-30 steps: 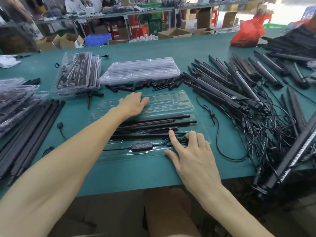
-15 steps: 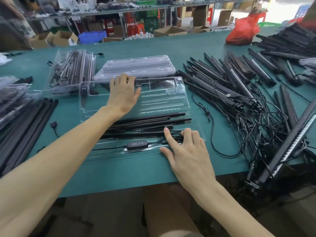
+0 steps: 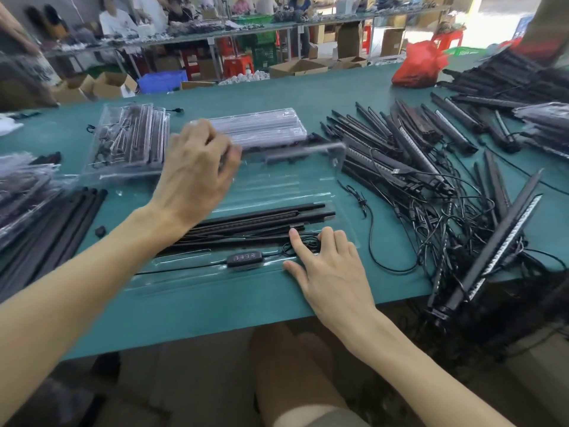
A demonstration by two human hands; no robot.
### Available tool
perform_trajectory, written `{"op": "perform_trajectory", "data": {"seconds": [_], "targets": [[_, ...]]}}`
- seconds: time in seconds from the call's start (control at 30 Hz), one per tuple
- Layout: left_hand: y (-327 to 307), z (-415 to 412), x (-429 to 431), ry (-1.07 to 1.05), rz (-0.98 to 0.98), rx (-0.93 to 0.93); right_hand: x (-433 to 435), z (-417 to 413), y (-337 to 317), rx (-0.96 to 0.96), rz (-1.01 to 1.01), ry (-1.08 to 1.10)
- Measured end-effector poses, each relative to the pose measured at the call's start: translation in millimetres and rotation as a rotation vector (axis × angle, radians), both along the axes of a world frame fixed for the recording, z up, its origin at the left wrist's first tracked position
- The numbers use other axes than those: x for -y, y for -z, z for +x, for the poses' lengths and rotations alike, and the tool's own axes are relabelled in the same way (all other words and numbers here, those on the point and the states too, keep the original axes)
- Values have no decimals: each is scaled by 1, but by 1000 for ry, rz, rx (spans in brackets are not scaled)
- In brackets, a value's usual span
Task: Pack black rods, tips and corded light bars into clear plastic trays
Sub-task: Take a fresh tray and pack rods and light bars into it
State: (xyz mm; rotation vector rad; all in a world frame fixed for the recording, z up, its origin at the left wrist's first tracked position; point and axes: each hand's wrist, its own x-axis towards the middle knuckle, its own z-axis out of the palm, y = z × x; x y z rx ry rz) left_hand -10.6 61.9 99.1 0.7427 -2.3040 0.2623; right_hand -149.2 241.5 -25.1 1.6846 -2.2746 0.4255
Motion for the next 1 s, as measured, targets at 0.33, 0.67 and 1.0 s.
{"op": "perform_trajectory", "data": {"seconds": [0.33, 0.67, 1.0], "targets": [[27, -8, -21, 80, 498, 200, 0, 1, 0, -32, -6, 22], [83, -9, -7, 24, 619, 561, -4, 1, 1, 10, -19, -14], [96, -2, -15, 35, 556, 602, -29, 1, 0, 116, -42, -122]]}}
